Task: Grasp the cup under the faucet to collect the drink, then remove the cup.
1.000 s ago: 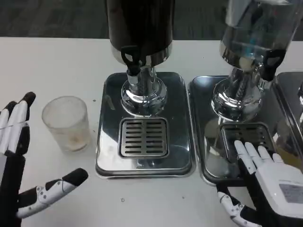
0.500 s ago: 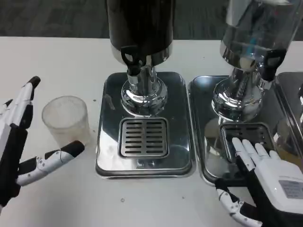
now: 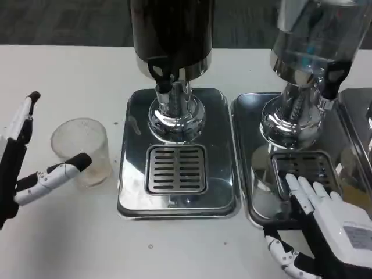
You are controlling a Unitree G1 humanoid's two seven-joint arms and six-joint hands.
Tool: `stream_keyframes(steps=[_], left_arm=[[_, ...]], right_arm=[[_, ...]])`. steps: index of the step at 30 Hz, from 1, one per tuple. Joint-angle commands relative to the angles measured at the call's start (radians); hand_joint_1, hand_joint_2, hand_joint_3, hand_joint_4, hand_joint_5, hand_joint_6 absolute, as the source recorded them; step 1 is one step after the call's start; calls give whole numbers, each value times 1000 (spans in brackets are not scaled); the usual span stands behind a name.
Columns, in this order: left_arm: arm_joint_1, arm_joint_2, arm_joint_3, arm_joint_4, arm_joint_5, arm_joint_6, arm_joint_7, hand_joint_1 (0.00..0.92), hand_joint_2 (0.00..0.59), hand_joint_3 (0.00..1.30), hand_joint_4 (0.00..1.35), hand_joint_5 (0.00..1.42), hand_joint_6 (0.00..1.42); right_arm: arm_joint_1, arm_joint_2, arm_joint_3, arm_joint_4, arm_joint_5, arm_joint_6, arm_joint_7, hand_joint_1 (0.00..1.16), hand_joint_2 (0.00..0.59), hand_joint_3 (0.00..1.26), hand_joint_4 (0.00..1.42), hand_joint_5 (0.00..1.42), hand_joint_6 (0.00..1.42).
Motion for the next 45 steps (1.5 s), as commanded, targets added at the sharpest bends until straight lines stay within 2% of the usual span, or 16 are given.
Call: stream_keyframes(steps=[1,15,17,20,25,45], left_arm=[[-60,28,-38,79,9,27,-28,87,0,0,0,94,114],[-164,42,-88,266,-12,28,-45,138,0,0,0,125,161],[-183,45,-99,297,-14,29,-60,138,0,0,0,127,162],[-202,49,-113,329,-18,30,-70,133,0,0,0,129,163],[-235,51,-134,380,-14,26,-76,125,0,0,0,132,156],[-360,33,-234,545,6,4,-31,122,1,0,0,144,155]], right_arm=[[7,7,1,7,13,-11,-24,273,475,0,0,0,0],[27,11,10,-4,27,-17,-44,305,485,14,0,0,0],[29,11,11,-5,33,-20,-46,278,503,24,0,0,0],[34,12,9,-7,50,-30,-51,258,491,24,0,0,0],[39,12,6,-10,68,-35,-56,253,505,32,0,0,12],[64,15,-18,-17,134,-55,-74,238,514,54,0,0,57]])
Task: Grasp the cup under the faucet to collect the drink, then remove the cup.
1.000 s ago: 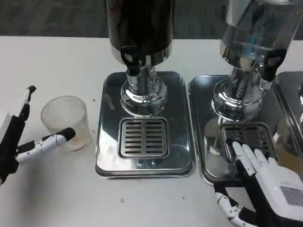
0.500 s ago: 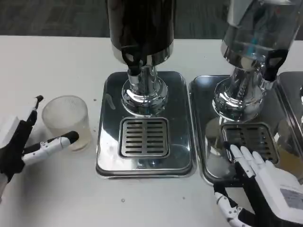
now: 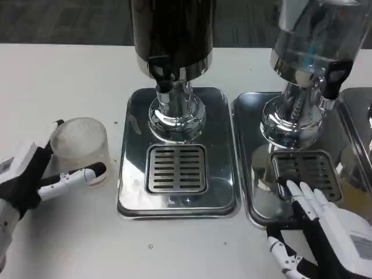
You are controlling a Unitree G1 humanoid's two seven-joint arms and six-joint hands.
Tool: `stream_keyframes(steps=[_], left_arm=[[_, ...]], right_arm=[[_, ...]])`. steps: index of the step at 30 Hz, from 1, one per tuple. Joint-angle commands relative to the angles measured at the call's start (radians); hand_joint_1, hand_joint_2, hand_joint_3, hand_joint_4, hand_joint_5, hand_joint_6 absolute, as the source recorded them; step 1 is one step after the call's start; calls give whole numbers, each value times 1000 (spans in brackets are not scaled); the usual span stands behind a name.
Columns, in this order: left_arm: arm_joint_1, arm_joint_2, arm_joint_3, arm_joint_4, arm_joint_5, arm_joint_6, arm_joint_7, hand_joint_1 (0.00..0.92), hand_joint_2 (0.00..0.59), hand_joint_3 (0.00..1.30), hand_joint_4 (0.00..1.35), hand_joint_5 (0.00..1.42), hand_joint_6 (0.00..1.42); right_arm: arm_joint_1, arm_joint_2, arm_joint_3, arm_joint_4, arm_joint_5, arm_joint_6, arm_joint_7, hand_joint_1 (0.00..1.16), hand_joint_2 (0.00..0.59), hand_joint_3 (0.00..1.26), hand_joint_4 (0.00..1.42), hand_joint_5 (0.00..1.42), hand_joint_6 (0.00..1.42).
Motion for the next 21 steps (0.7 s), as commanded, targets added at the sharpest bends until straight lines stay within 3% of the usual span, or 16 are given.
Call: stream_keyframes(steps=[1,12,21], left_arm=[[-41,-2,-20,45,5,-11,22,121,2,0,0,145,155],[-100,-29,-74,114,23,-4,69,115,4,0,0,150,157],[-129,-73,-106,140,44,63,131,119,14,0,4,198,200]], right_arm=[[8,5,-16,-9,20,-17,-20,238,516,55,0,0,58],[17,4,-25,-9,34,-19,-21,233,524,59,0,0,62],[35,9,-30,-21,40,-18,-25,230,524,66,0,0,77]])
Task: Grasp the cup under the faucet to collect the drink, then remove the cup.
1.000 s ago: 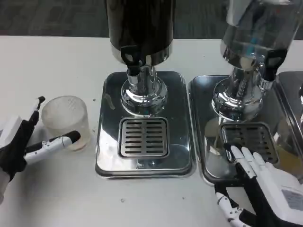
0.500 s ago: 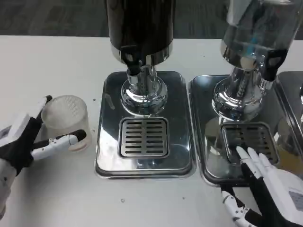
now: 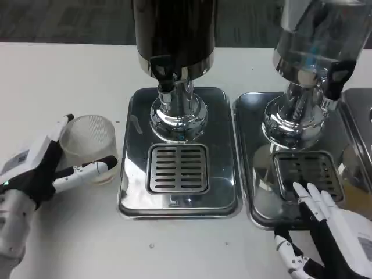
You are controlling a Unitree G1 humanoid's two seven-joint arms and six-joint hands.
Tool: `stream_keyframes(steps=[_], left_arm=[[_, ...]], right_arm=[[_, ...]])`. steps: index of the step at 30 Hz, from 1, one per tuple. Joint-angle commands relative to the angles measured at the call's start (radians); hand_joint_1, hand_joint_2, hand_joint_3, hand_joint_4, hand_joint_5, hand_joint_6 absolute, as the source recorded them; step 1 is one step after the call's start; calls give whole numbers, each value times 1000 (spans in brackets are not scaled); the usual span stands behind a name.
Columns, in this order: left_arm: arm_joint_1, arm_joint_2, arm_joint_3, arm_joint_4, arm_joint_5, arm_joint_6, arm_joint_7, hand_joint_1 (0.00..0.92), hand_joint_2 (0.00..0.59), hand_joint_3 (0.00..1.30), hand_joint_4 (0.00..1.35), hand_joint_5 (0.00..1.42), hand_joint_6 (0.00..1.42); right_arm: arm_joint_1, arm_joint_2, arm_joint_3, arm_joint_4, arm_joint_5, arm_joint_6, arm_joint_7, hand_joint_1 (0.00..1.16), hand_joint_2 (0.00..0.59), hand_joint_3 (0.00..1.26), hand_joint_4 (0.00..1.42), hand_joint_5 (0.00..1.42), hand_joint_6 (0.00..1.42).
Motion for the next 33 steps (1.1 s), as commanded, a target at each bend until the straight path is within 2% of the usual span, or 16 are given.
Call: stream_keyframes(steps=[1,7,16,17,18,23,26,33], left_arm=[[-25,-29,-17,23,10,32,33,127,13,0,16,210,209],[-23,-64,-23,26,25,65,152,187,38,66,111,308,288],[-22,-99,-37,34,31,89,261,214,48,211,264,467,442],[-20,-102,-37,37,31,82,275,220,51,229,283,494,494],[-18,-103,-37,42,32,72,289,226,54,267,328,564,661],[-11,-105,-30,97,33,-19,385,239,68,377,463,729,1014],[-11,-109,-20,142,25,-78,451,266,84,448,547,823,1133],[-11,-120,0,197,12,-154,553,311,106,593,719,1014,1329]], right_arm=[[13,7,-9,-13,11,-10,-15,230,525,67,0,0,77],[23,13,-13,-14,18,-9,-21,234,522,73,0,0,79],[25,23,-14,-10,23,-14,-23,245,529,77,0,0,80],[26,24,-15,-9,25,-16,-23,246,530,78,0,0,80],[26,25,-15,-7,27,-16,-24,247,530,80,0,0,80],[23,30,-15,3,35,-19,-26,255,532,85,0,0,92],[19,30,-16,10,42,-21,-29,256,528,85,0,0,93],[14,25,-21,18,53,-27,-28,260,531,85,0,0,94]])
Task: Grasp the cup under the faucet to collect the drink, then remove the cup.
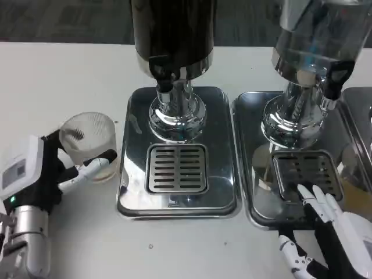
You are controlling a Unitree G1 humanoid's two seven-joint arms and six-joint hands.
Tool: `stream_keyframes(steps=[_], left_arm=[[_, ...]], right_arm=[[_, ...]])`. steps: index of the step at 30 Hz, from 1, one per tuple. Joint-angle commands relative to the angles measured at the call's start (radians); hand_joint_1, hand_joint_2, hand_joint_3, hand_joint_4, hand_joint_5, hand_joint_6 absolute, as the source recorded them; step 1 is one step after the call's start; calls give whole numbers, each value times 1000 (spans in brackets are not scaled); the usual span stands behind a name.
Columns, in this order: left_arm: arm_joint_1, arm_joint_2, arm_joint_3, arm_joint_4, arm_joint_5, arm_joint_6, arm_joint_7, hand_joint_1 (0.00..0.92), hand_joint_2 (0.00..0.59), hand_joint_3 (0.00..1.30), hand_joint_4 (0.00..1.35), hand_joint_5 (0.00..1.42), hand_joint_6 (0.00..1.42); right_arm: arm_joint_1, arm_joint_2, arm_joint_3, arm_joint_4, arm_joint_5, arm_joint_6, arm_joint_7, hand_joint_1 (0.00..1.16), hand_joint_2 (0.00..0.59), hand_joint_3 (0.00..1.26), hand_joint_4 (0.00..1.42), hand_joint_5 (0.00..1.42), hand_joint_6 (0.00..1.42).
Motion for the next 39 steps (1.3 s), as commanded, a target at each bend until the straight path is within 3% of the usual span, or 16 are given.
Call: stream_keyframes(steps=[1,5,22,30,39], left_arm=[[1,-7,27,26,-26,-63,90,315,107,610,742,1038,1347],[14,-4,38,29,-31,-94,143,334,106,671,806,1104,1423],[94,33,64,-88,-17,-213,225,333,96,709,845,1143,1424],[118,-15,34,-210,17,-217,187,336,92,711,852,1144,1424],[79,-64,-2,-207,32,-187,118,334,91,716,855,1144,1424]], right_arm=[[-2,-4,-9,13,15,-19,-14,260,531,85,0,0,94],[-5,-6,-10,18,22,-23,-13,267,513,85,0,0,95],[-22,-9,-6,37,41,-45,-9,262,508,86,0,0,96],[-30,-11,-7,37,47,-52,-11,254,507,85,0,0,110],[7,8,-2,-5,42,-63,-36,251,507,93,0,0,112]])
